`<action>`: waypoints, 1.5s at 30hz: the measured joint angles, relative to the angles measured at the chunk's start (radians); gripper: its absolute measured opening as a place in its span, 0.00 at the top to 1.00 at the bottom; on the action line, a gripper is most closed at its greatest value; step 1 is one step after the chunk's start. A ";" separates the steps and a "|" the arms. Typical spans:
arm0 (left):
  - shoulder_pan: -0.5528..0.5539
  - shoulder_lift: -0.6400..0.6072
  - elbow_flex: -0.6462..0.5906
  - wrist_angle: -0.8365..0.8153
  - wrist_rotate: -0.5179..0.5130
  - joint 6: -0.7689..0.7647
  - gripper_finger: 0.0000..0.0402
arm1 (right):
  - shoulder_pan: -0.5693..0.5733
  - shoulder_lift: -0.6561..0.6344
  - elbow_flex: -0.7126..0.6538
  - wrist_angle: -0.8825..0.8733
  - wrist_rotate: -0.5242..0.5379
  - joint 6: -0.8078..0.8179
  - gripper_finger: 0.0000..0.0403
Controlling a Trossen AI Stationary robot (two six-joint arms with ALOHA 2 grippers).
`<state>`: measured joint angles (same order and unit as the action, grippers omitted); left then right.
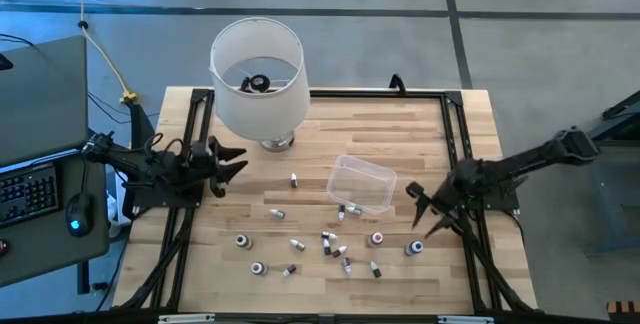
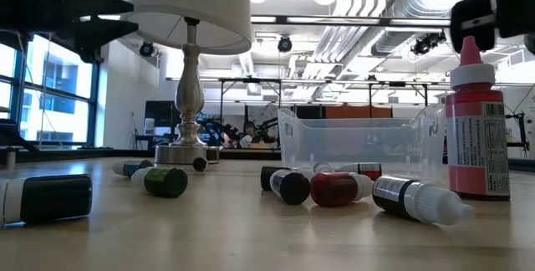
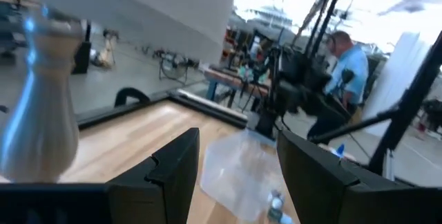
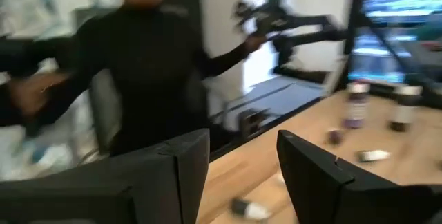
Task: Pick & Place food coloring
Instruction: Put the large blue food coloring bottle into the transparent bin
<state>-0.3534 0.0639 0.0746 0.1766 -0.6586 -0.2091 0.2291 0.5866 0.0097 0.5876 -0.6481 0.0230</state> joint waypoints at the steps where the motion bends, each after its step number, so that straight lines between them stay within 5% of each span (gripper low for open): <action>1: 0.000 0.000 0.000 0.006 -0.006 0.002 0.52 | 0.017 0.015 0.000 0.000 -0.002 -0.014 0.59; 8: 0.000 0.000 0.001 0.016 -0.060 0.002 0.52 | 0.080 0.094 0.000 -0.016 0.080 -0.089 0.59; 21: 0.000 0.000 0.002 0.016 -0.129 0.002 0.52 | 0.174 0.236 0.000 -0.022 0.073 -0.111 0.59; 28: 0.000 0.000 0.002 0.017 -0.145 0.002 0.52 | 0.187 0.297 0.000 -0.021 0.183 -0.112 0.59; 36: 0.000 0.000 0.003 0.017 -0.149 0.002 0.52 | 0.187 0.344 0.000 -0.010 0.175 -0.104 0.59; 45: 0.000 0.000 0.003 0.017 -0.148 -0.005 0.52 | 0.187 0.381 0.000 -0.001 0.122 -0.097 0.74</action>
<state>-0.3538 0.0639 0.0780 0.1936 -0.8070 -0.2144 0.4160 0.9671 0.0101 0.5861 -0.5258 -0.0744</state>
